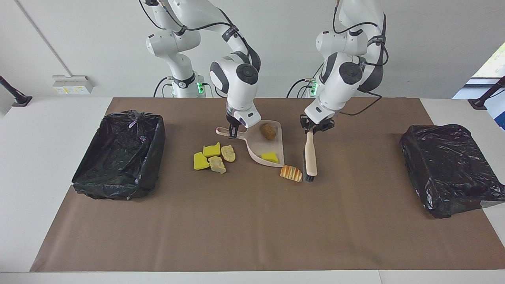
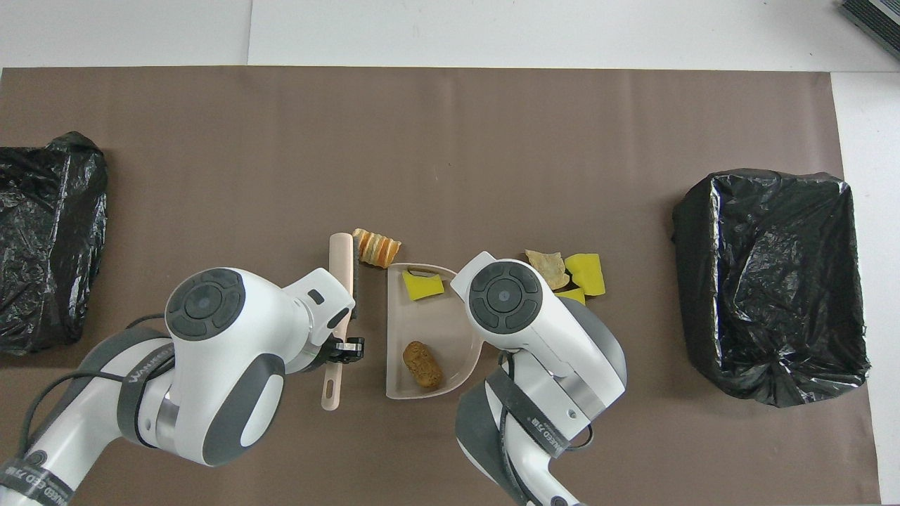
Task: Sweep and dump trash in bin
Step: 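Sweep the remaining scraps into the dustpan with the left gripper, then carry the loaded dustpan with the right gripper toward the black bag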
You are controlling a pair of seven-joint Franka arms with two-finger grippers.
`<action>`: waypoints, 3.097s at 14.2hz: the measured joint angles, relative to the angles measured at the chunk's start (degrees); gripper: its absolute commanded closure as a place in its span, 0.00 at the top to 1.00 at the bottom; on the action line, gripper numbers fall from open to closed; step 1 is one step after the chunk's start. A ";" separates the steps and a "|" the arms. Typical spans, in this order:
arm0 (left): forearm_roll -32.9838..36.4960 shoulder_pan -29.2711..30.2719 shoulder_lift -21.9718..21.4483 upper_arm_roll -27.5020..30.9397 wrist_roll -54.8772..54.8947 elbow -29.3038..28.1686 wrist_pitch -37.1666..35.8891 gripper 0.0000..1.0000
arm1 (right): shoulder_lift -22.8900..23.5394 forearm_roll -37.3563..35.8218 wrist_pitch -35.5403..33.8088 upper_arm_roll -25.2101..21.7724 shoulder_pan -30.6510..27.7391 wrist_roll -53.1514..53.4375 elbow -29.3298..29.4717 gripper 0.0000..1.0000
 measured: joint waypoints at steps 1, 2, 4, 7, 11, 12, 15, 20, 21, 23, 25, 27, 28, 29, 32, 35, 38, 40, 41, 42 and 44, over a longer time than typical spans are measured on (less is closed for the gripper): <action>2.07 0.00 1.25 0.74 2.28 1.60 0.00 0.00 | -0.03 0.00 -0.93 0.00 0.31 2.84 0.00 0.00; 4.18 0.00 2.37 1.30 4.31 3.05 0.00 0.00 | -0.14 0.00 -1.84 0.03 0.60 5.99 0.01 0.00; 6.69 -0.01 3.73 2.26 11.53 4.86 0.04 0.00 | -0.44 0.04 -2.90 0.06 0.89 11.38 0.05 0.00; 7.87 0.01 4.23 3.58 24.21 5.41 0.05 0.00 | -0.71 0.04 -3.96 0.12 1.12 15.71 0.05 0.00; 15.40 0.01 5.90 3.83 30.39 5.44 1.48 0.00 | -0.76 0.04 -4.10 0.19 1.13 15.96 0.04 0.00; 16.69 0.01 6.49 3.83 32.15 5.46 1.84 0.00 | -0.76 0.04 -4.11 0.19 1.13 15.93 0.02 0.00; 17.41 -0.02 8.09 3.77 34.44 5.47 1.83 0.00 | -0.76 0.04 -4.12 0.21 1.14 15.93 -0.09 0.00; 17.52 -3.51 7.30 2.52 35.03 4.94 -9.82 0.00 | -0.76 0.04 -4.13 0.21 1.15 15.93 -0.14 0.00; 17.52 -5.09 6.65 2.11 34.42 4.93 -11.72 0.00 | -0.76 0.04 -4.22 0.21 1.15 15.93 -0.16 0.00; 17.11 -8.29 5.35 1.16 32.07 4.88 -14.63 0.00 | -0.76 0.04 -4.29 0.21 1.14 15.93 -0.18 0.00; 15.32 -11.48 3.65 0.26 28.38 4.87 -16.15 0.00 | -0.76 0.04 -4.29 0.21 1.14 15.93 -0.18 0.00; 14.08 -12.54 1.64 -0.14 26.64 4.87 -18.41 0.00 | -0.76 0.04 -4.30 0.21 1.14 15.93 -0.18 0.00; 13.82 -12.52 0.74 0.04 26.29 4.86 -19.77 0.00 | -0.76 0.04 -4.30 0.21 1.14 15.93 -0.18 0.00; 13.70 -12.40 0.00 0.45 24.92 4.83 -21.46 0.00 | -0.76 0.04 -4.30 0.21 1.14 15.93 -0.18 0.00; 13.62 -12.16 -2.65 1.65 12.01 3.03 -25.24 0.00 | -0.76 0.04 -4.30 0.21 1.14 15.93 -0.18 0.00; 13.19 -12.17 -6.81 1.60 -0.35 -1.05 -25.37 0.00 | -0.75 0.04 -4.30 0.21 1.14 15.93 -0.16 0.00; 9.04 -12.18 -14.50 1.40 -13.06 -6.93 -24.01 0.00 | -0.99 0.95 -4.29 0.15 0.90 15.94 0.53 0.00; 5.94 -12.27 -19.04 1.01 -18.08 -10.40 -23.10 0.00 | -2.17 1.55 -4.29 0.08 -0.20 15.91 1.44 0.00; 3.97 -12.54 -20.75 0.64 -20.48 -11.92 -22.11 0.00 | -3.10 2.37 -4.29 0.05 -1.14 15.45 1.93 0.00; 2.21 -13.60 -22.23 0.24 -23.55 -13.62 -19.96 0.00 | -4.31 3.60 -4.29 -0.02 -2.47 14.13 2.31 0.00; 0.06 -17.36 -23.93 -0.33 -30.90 -16.48 -16.09 0.00 | -6.78 4.60 -4.82 -0.15 -6.26 10.41 2.71 0.00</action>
